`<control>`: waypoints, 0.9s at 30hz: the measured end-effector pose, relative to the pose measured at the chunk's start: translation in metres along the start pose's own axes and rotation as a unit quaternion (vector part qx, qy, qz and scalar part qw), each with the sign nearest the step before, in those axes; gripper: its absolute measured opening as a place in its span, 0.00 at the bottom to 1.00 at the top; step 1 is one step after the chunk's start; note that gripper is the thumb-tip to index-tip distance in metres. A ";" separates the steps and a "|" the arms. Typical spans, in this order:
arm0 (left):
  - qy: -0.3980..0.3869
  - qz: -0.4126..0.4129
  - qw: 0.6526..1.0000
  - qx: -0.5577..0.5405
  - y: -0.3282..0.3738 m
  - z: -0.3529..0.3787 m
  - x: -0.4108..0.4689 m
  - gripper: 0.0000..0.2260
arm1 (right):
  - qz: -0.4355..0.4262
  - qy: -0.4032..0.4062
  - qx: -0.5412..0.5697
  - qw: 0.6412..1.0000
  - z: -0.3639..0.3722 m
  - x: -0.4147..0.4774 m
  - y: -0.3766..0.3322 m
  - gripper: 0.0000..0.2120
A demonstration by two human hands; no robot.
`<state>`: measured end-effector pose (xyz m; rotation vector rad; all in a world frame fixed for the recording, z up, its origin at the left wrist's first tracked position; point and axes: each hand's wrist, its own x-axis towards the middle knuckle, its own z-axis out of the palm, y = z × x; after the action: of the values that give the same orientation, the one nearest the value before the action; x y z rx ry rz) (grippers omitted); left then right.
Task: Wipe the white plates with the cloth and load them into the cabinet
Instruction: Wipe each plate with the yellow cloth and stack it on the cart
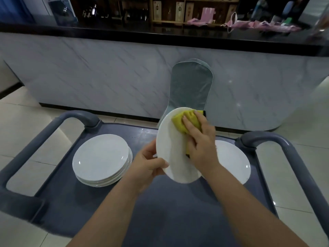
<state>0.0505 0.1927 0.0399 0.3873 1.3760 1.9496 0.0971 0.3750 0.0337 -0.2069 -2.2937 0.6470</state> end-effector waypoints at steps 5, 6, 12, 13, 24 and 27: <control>0.066 0.029 0.997 -0.019 0.003 0.006 -0.001 0.26 | -0.072 -0.050 0.051 0.995 -0.001 -0.048 -0.013 0.22; 0.096 0.030 0.995 -0.017 0.003 0.005 -0.001 0.26 | -0.074 -0.065 0.050 0.994 -0.006 -0.061 -0.006 0.22; 0.209 0.026 0.976 0.054 -0.008 0.009 -0.005 0.09 | 0.099 0.010 0.041 0.994 -0.043 -0.074 0.039 0.22; 0.228 0.030 0.969 0.085 -0.010 0.012 -0.004 0.08 | 0.137 0.046 0.077 0.987 -0.051 -0.067 0.042 0.22; 0.207 0.268 0.743 0.578 -0.022 0.038 -0.014 0.10 | 0.030 -0.249 -0.032 0.967 -0.060 -0.031 -0.019 0.41; 0.221 0.308 0.699 0.606 -0.025 0.034 -0.025 0.13 | 0.016 -0.274 -0.031 0.961 -0.075 -0.040 -0.006 0.47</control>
<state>0.0985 0.2039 0.0340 1.1398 3.0995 1.2473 0.1783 0.3860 0.0573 -0.1016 -2.8495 0.7150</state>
